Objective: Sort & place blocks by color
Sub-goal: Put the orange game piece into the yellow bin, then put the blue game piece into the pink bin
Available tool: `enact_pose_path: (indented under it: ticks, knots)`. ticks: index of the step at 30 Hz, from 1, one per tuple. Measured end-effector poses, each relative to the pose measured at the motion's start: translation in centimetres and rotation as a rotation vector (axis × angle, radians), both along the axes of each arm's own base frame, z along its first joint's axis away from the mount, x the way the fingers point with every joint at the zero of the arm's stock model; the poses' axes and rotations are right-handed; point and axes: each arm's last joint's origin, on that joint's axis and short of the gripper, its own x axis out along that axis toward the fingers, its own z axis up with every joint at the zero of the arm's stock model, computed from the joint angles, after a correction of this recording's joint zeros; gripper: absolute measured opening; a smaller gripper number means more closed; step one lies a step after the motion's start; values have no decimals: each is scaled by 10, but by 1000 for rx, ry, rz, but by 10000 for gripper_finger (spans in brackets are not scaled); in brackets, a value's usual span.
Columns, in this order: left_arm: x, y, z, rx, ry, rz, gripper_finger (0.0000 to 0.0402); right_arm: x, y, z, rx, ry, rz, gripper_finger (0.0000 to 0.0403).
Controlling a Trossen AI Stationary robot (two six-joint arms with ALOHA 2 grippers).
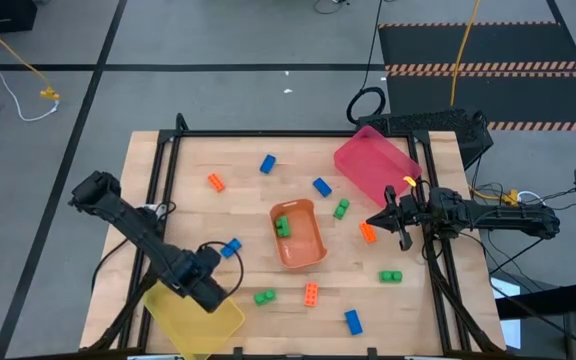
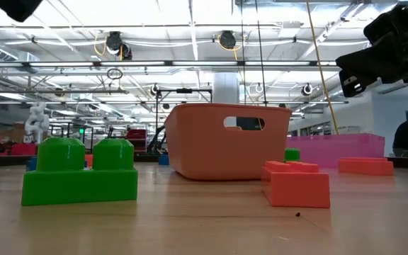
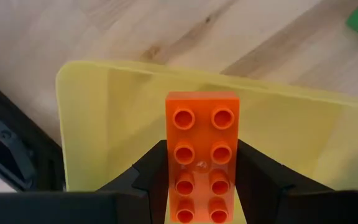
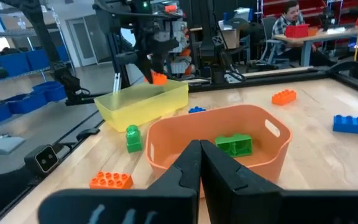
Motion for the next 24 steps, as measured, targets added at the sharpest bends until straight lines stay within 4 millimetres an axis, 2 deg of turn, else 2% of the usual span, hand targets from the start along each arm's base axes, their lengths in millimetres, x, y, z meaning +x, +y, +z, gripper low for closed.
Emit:
enact_pose_path:
  ticks: [6, 12, 16, 19, 24]
  knots:
    - [-6, 9, -18, 32, 70, -4, 161, 0, 0, 4, 99, -26, -2, 4]
    - [-16, 15, -35, 7, 175, -27, 238, 0, 0, 4, 113, -18, -3, 4]
    - [-11, 23, -35, -13, 176, -99, 286, 0, 0, 3, 133, -10, -6, 4]
    - [-3, 42, -29, 9, 148, -152, 311, 0, 0, 4, 133, -23, -6, 4]
    - [12, 92, -17, 110, 68, -212, 320, 0, 0, 5, 86, -34, -13, 4]
